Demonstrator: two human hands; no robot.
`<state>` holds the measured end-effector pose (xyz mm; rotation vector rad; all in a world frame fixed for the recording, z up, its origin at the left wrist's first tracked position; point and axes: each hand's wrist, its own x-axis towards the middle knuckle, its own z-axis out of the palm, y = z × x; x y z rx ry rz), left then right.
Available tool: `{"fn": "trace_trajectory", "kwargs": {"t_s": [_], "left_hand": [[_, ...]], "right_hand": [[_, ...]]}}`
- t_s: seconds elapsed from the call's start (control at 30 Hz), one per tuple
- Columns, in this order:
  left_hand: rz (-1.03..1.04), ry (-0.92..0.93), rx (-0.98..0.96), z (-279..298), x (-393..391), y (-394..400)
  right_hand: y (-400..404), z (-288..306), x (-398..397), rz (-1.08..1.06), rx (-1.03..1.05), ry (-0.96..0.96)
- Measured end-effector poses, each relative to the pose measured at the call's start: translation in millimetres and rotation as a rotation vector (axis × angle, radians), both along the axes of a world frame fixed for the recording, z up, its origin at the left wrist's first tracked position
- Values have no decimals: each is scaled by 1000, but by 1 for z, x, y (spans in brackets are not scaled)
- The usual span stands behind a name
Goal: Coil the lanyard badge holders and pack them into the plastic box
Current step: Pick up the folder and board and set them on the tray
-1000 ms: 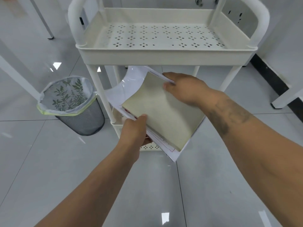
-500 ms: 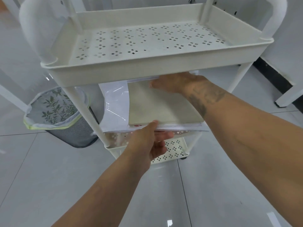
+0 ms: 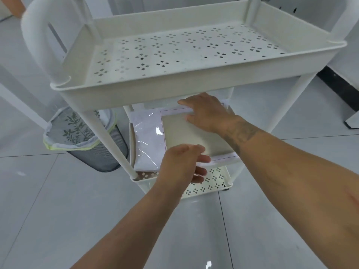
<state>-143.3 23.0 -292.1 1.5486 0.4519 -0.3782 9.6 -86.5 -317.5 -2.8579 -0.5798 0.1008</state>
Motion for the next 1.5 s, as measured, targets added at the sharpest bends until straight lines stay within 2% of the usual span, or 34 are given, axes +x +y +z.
{"fn": "trace_trajectory", "kwargs": {"t_s": [0.1, 0.2, 0.4, 0.53, 0.77, 0.9, 1.13, 1.33, 1.5], "left_hand": [[20, -290, 300, -5, -4, 9], [-10, -467, 592, -14, -13, 23], [-105, -707, 896, -18, -49, 37], [-123, -800, 984, -3, -69, 39], [-204, -839, 1075, 33, -100, 33], [-147, -867, 1051, 49, -107, 41], [-108, -1081, 1077, 81, -100, 48], [-192, -958, 1106, 137, -102, 54], [-263, -846, 1091, 231, -106, 60]], "right_hand": [[-5, 1, -22, -50, 78, -55], [-13, -2, -54, -73, 173, -194], [-37, -5, -144, -163, 405, -231], [-46, 16, -191, -225, 437, -214], [-51, 53, -242, -240, 376, -270], [-55, 78, -249, -253, 425, -337], [-49, 113, -244, -213, 398, -465], [-42, 170, -248, -245, 361, -389], [-40, 265, -256, -279, 340, -269]]}}
